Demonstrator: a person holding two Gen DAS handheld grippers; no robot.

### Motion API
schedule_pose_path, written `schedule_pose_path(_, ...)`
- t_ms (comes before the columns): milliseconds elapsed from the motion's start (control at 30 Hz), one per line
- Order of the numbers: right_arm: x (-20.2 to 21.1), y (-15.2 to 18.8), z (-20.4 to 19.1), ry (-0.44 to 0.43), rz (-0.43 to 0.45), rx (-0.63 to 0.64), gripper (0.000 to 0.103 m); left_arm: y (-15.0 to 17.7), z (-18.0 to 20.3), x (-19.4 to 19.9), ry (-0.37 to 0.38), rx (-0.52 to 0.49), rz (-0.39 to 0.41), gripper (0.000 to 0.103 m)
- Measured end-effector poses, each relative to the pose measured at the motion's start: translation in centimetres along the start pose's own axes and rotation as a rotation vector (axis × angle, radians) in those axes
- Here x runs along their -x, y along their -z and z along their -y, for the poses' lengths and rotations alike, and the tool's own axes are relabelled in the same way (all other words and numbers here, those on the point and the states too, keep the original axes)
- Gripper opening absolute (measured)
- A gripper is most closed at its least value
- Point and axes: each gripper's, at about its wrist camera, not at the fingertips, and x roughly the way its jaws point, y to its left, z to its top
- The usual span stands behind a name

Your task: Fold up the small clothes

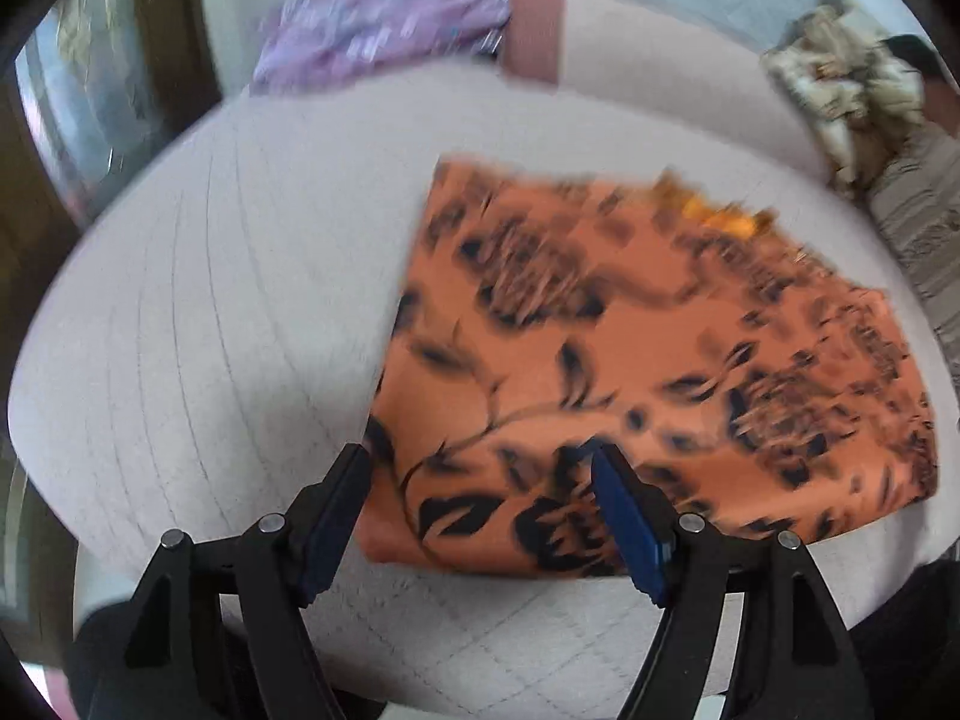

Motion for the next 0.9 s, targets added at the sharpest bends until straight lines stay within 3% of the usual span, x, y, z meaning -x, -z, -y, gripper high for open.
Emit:
schedule_pose_path(67, -1.7, -0.9, -0.4, 0.000, -0.029, 0.022, 0.078, 0.2, -1.2, -1.3, 0.017, 0.062, -0.049, 0.077)
schedule_pose_path(133, -4.3, -1.6, 1.3, 0.042, -0.096, -0.002, 0.080, 0.2, -1.7, -0.6, 0.026, 0.094, -0.038, 0.077)
schedule_pose_path(167, -6.1, -1.9, 2.8, 0.108, -0.149, -0.055, 0.079, 0.1, -1.8, -0.2, 0.026, 0.093, -0.029, 0.077)
schedule_pose_path(200, -7.0, -2.0, 3.6, 0.094, -0.169, -0.101, 0.080, 0.1, -1.9, 0.5, 0.023, 0.079, -0.005, 0.077)
schedule_pose_path(333, -5.5, -3.5, -0.2, 0.037, -0.078, 0.015, 0.080, -0.5, -1.6, 2.2, 0.017, 0.066, 0.064, 0.077)
schedule_pose_path(433, -6.5, -5.4, -1.5, -0.003, -0.082, 0.038, 0.080, -1.1, -0.6, 2.1, 0.033, 0.051, 0.067, 0.077)
schedule_pose_path(567, -11.5, -7.2, 3.2, 0.098, -0.197, -0.138, 0.081, -1.5, 0.3, 2.3, 0.051, 0.008, 0.067, 0.077)
schedule_pose_path(700, -10.0, -9.4, 0.2, -0.003, -0.111, -0.059, 0.081, -1.4, 1.4, 1.8, 0.049, -0.031, 0.061, 0.077)
schedule_pose_path(767, -10.9, -10.7, -0.4, 0.005, -0.096, -0.027, 0.087, -1.4, 1.7, 1.6, 0.045, -0.038, 0.041, 0.077)
schedule_pose_path(867, -15.3, -12.1, 3.4, 0.092, -0.166, -0.094, 0.089, -1.6, 2.3, 1.8, 0.045, -0.052, 0.037, 0.077)
schedule_pose_path(900, -15.5, -12.1, 4.4, 0.059, -0.152, -0.150, 0.089, -1.6, 2.4, 2.0, 0.042, -0.061, 0.039, 0.077)
